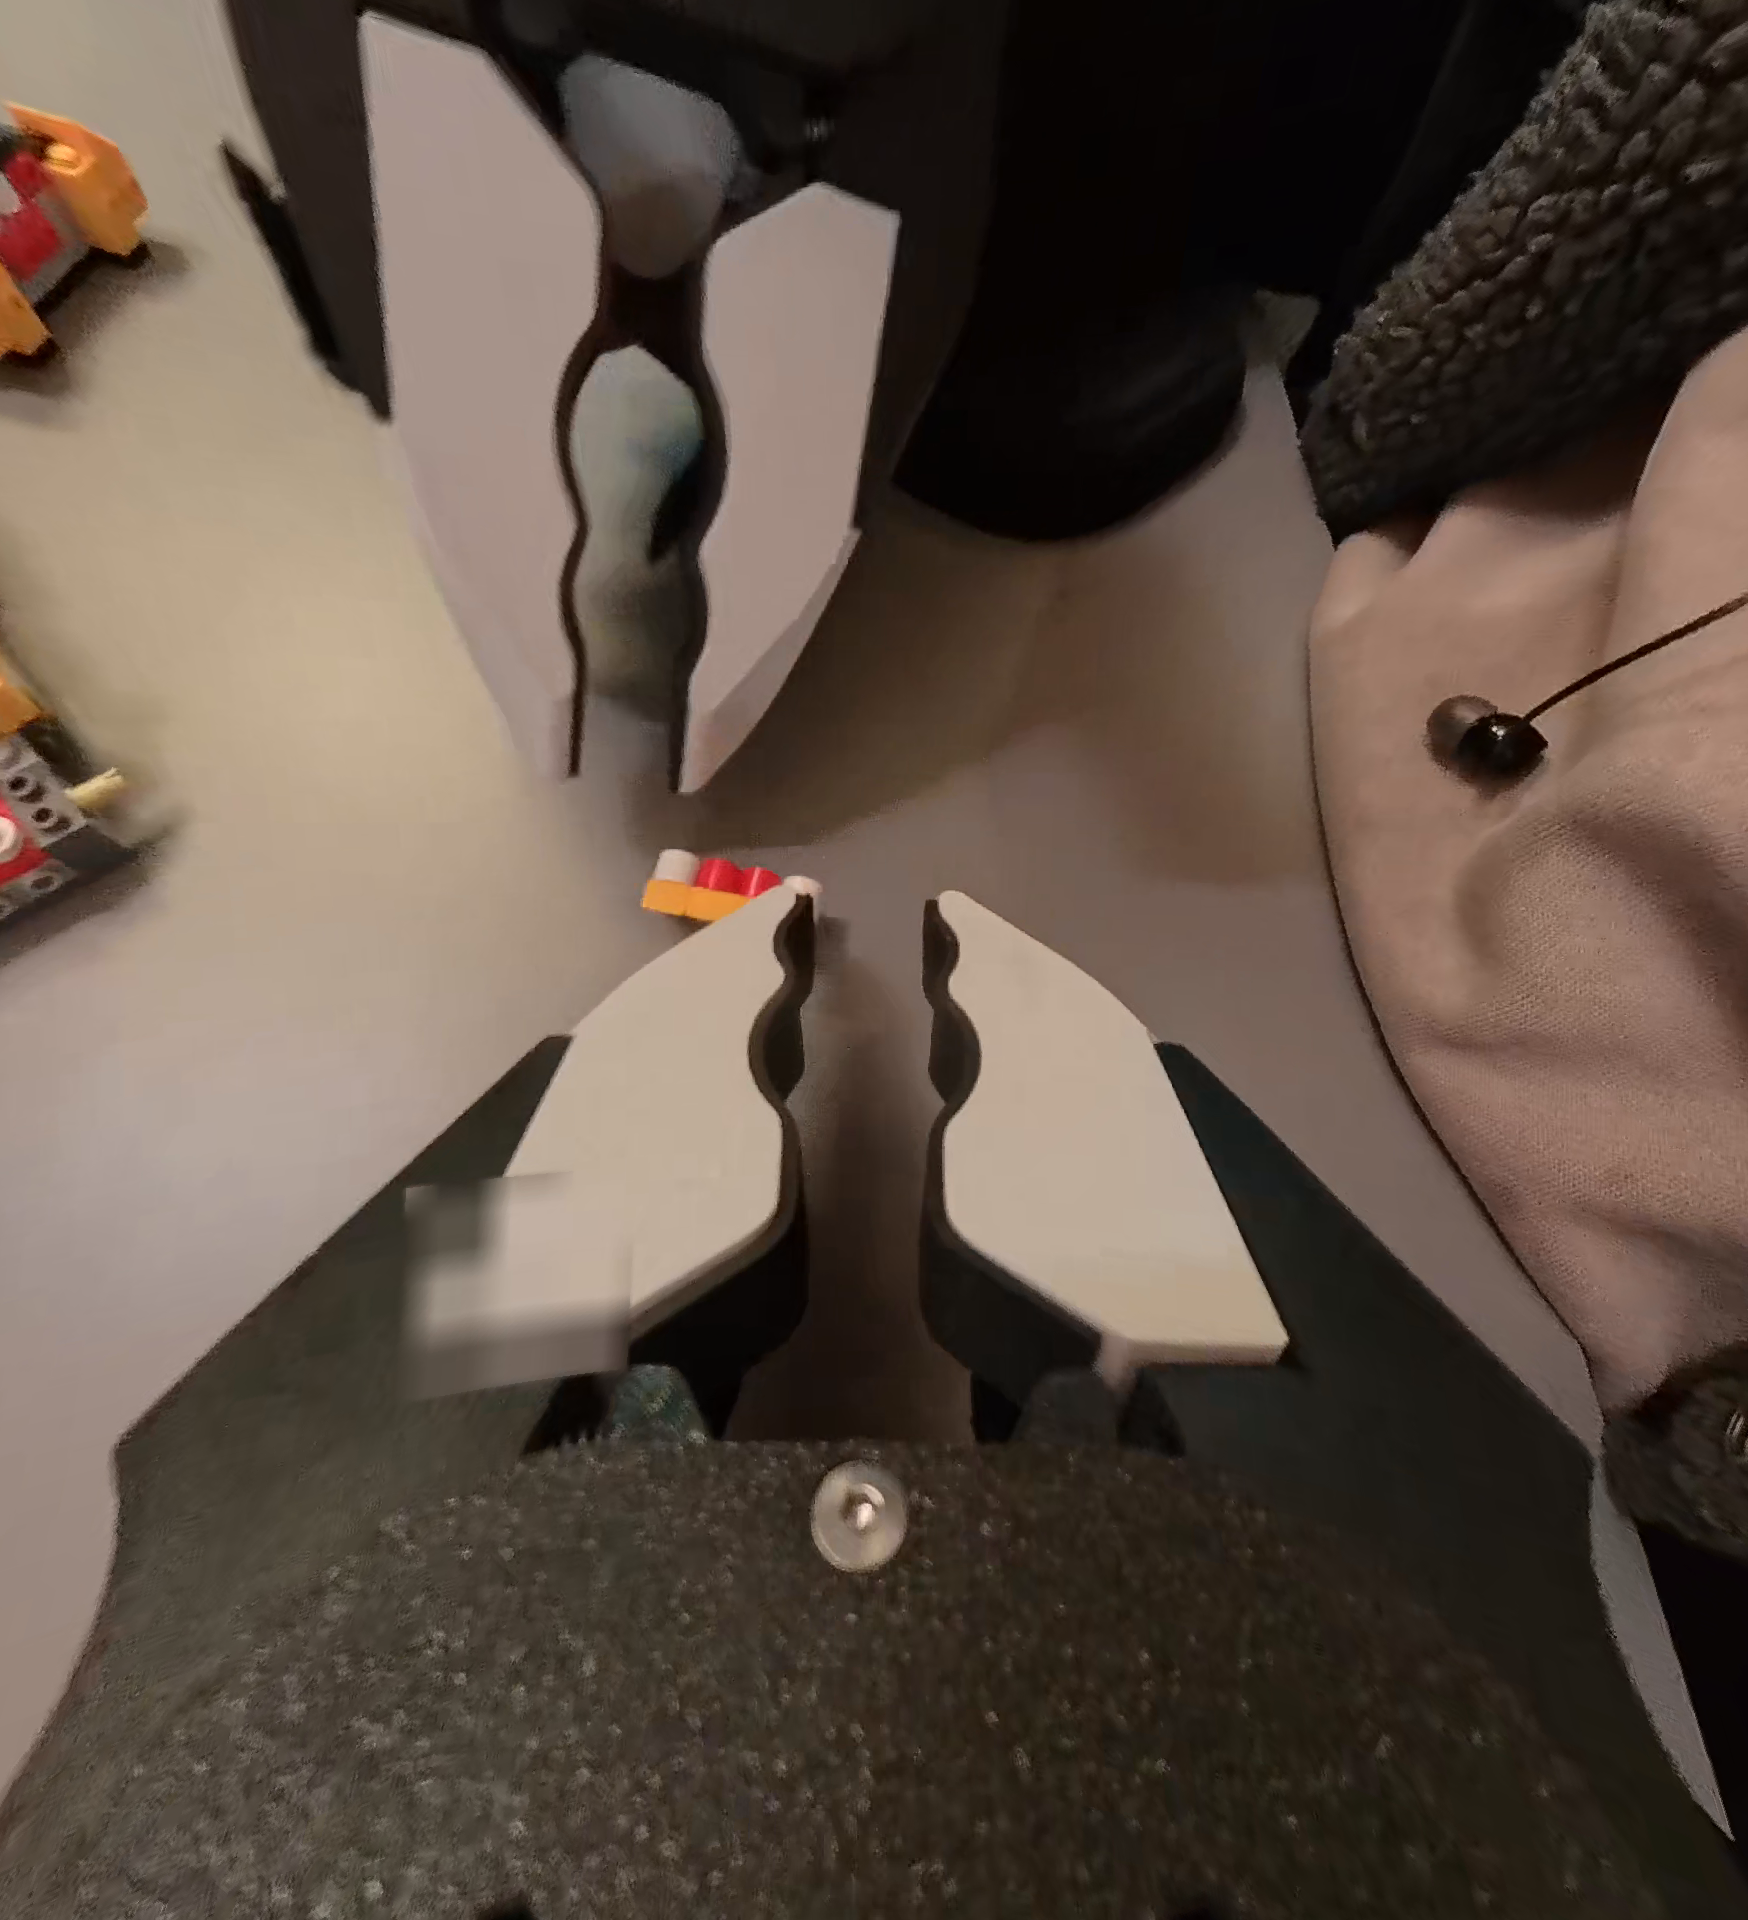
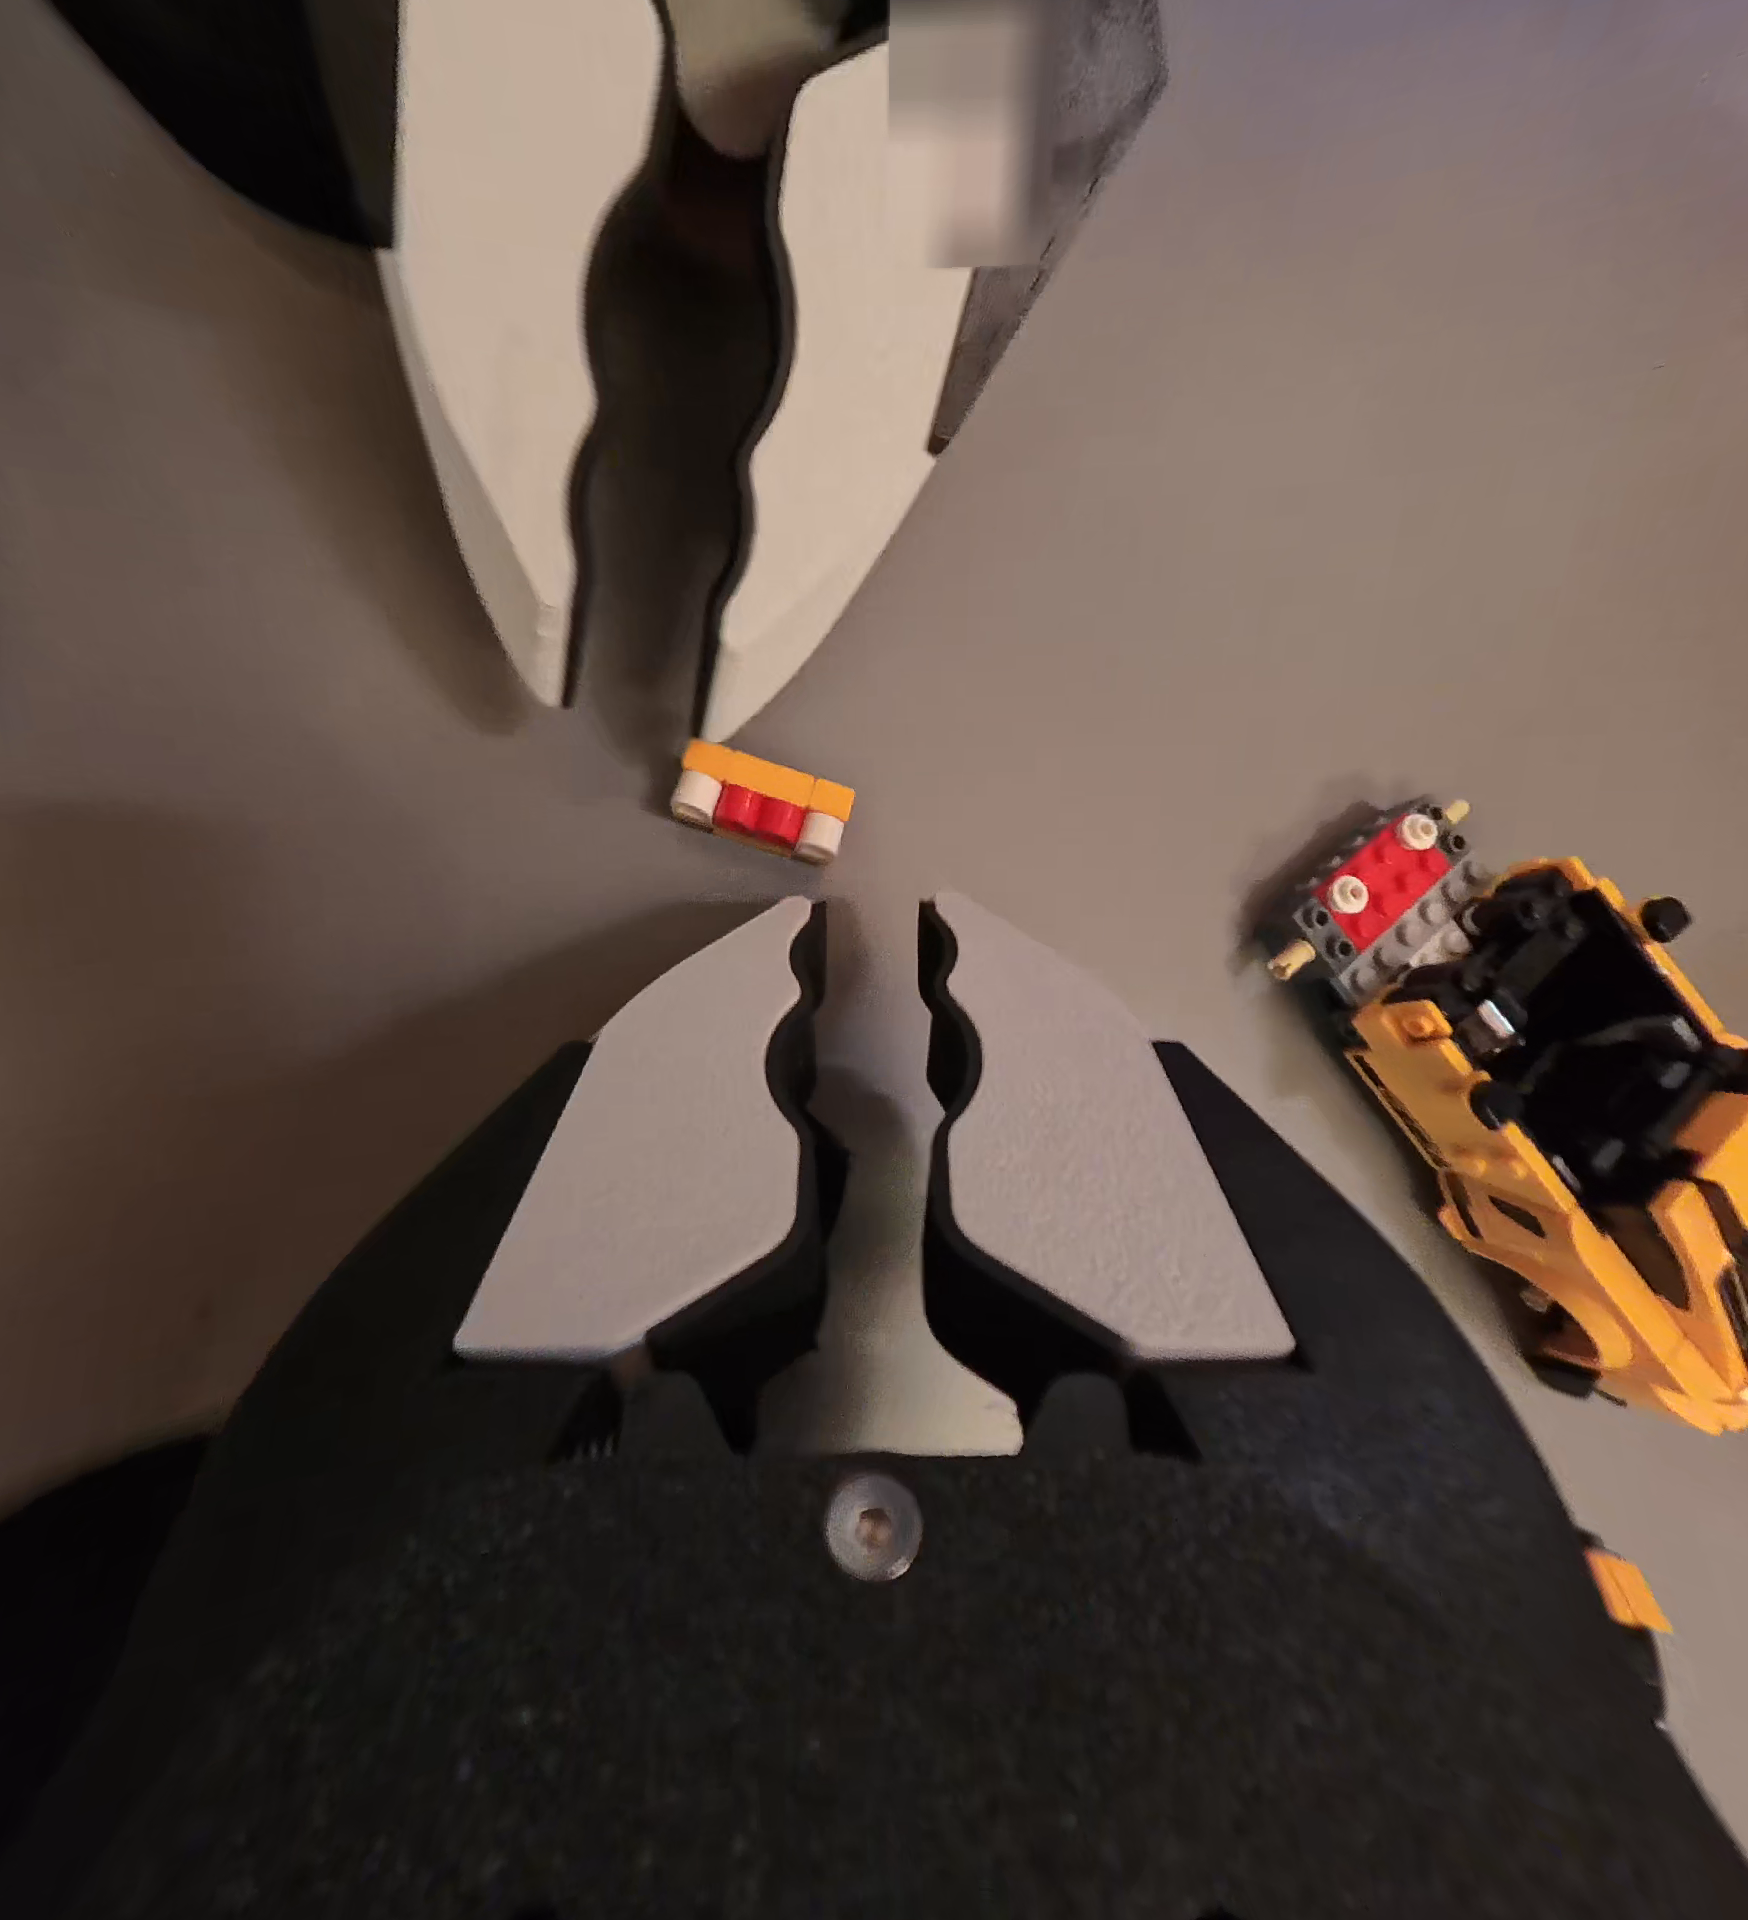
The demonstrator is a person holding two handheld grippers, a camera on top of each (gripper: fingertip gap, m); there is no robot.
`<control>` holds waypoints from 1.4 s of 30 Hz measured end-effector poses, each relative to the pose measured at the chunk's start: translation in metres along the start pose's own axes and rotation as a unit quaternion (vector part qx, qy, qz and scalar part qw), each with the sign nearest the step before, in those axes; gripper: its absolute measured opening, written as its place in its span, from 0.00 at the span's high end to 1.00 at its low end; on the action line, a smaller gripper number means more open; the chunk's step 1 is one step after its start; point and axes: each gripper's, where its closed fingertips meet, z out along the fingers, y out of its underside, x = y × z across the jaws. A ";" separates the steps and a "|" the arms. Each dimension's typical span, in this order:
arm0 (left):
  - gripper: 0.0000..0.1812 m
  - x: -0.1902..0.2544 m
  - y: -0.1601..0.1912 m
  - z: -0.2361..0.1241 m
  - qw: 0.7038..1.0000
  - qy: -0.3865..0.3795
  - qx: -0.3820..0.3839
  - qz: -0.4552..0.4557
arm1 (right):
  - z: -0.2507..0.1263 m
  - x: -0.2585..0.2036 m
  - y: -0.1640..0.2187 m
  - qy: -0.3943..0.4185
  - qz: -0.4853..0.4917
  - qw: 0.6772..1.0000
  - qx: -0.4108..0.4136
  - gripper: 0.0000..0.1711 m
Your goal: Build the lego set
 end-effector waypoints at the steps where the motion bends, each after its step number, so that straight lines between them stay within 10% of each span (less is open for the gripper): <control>1: 0.89 -0.003 0.000 -0.001 1.000 -0.007 0.000 -0.004 | -0.004 -0.002 -0.003 -0.002 0.003 1.000 0.002 0.90; 42: 0.87 -0.041 0.013 0.006 0.990 -0.126 -0.054 0.024 | 0.001 0.002 0.011 0.039 0.137 0.989 -0.027 0.89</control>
